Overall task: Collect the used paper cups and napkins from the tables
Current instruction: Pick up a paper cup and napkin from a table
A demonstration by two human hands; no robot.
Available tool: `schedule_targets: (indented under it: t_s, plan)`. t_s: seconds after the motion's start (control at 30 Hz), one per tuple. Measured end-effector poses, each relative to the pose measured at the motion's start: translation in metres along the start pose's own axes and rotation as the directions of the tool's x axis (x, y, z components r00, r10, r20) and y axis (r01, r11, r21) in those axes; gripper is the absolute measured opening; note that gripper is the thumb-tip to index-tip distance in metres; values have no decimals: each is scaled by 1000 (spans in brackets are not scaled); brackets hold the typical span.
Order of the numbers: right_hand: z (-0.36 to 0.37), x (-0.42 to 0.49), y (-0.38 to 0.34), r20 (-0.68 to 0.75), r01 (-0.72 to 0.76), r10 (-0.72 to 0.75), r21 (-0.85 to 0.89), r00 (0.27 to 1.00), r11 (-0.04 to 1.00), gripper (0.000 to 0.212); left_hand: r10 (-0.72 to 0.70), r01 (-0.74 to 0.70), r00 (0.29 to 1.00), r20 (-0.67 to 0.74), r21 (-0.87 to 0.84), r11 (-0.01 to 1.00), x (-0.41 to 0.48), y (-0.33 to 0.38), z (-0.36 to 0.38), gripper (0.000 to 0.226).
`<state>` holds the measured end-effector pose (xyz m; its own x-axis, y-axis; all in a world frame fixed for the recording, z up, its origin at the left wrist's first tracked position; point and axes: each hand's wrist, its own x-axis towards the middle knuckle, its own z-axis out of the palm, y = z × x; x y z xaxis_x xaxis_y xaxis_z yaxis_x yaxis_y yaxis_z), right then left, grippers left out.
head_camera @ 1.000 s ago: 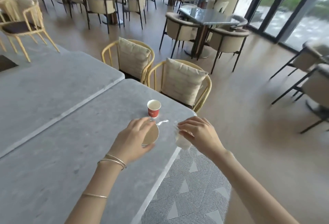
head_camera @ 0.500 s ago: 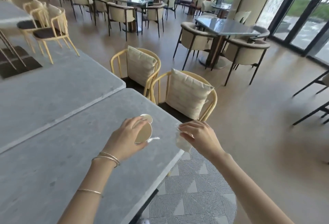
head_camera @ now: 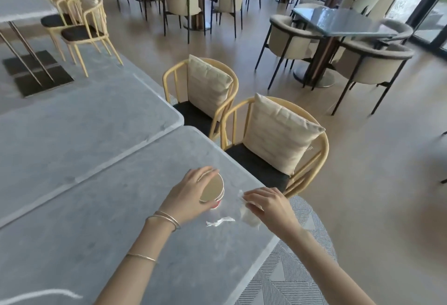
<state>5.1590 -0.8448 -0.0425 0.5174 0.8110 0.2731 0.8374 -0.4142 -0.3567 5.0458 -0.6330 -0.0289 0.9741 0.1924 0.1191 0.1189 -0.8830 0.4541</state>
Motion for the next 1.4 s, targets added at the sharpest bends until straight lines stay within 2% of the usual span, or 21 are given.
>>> schedule_targets:
  t_s: [0.37, 0.57, 0.87, 1.03, 1.2, 1.4]
  plan:
    - [67, 27, 35, 89, -63, 56, 88, 995, 994, 13, -36, 45, 986, 160, -54, 998, 45, -38, 67, 75]
    - [98, 29, 40, 160, -79, 62, 99, 985, 992, 13, -143, 160, 959, 243, -48, 986, 34, -55, 86, 73]
    - [143, 39, 26, 234, -48, 27, 84, 972, 995, 16, -263, 271, 945, 196, -17, 962, -6, -72, 70, 75]
    - [158, 34, 22, 210, 20, -24, 17, 977, 1000, 21, -246, 248, 957, 154, 7, 969, -19, -73, 72, 76]
    - [162, 18, 20, 224, -24, 23, 1, 974, 1000, 21, -215, 227, 968, 127, -86, 970, -25, -69, 83, 75]
    - [155, 0, 19, 258, 28, -22, -16, 966, 999, 46, -195, 208, 973, 126, -104, 973, -32, -72, 82, 76]
